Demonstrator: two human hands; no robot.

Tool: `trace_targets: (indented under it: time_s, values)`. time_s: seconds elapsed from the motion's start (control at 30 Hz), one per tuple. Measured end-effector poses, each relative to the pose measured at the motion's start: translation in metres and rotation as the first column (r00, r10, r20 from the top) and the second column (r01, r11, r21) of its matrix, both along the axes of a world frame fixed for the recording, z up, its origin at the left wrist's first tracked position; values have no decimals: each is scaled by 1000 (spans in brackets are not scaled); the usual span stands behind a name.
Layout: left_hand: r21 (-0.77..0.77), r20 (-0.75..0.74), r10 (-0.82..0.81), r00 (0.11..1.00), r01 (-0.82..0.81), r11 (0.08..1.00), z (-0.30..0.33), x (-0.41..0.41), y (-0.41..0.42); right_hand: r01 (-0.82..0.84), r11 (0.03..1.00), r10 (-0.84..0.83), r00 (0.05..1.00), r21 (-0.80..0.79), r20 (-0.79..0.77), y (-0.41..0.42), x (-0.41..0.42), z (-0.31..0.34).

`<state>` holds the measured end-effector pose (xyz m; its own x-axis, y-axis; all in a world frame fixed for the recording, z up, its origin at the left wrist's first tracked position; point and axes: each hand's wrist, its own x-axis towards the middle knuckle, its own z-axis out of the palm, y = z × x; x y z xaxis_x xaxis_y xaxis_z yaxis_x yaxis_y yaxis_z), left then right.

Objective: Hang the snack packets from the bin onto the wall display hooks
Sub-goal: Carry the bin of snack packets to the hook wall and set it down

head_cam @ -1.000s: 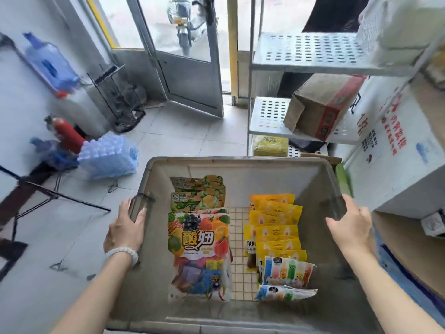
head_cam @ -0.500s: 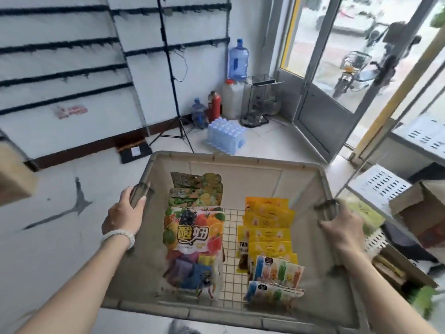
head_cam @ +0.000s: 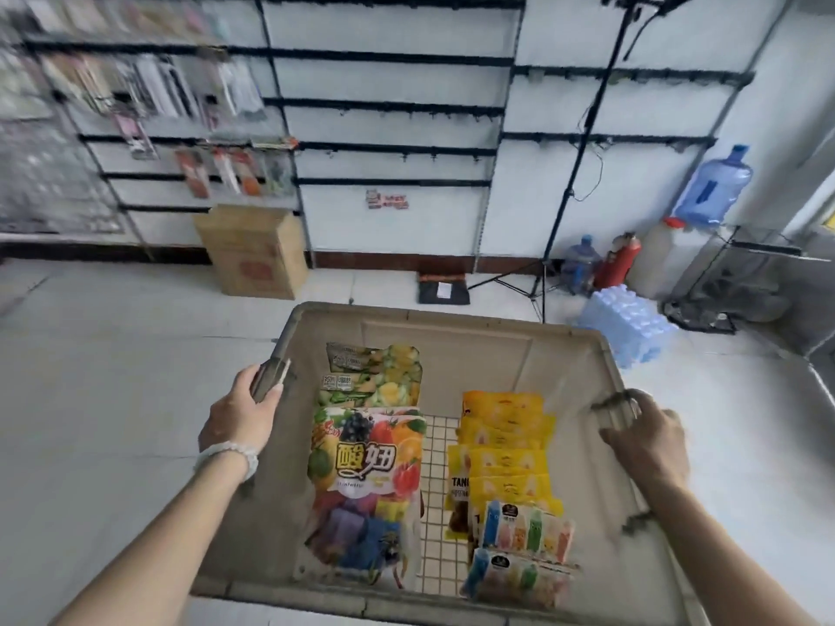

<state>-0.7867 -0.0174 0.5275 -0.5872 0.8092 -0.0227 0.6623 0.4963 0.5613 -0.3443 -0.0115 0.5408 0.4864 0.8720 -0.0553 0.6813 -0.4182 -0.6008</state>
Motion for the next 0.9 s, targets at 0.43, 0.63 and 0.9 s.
trace_targets:
  time_s: [0.43,0.63,0.9]
  values:
    - [114,24,186,982,-188,976,28,-134,119,-192,976,190,981,98,29,202,-139,21]
    - [109,34,228,973,-230,967,23,-166,216,-235,969,233,972,80,34,315,-175,20]
    - [100,32,228,973,-230,968,23,-204,353,-243,968,242,970,59,31,459,-221,17]
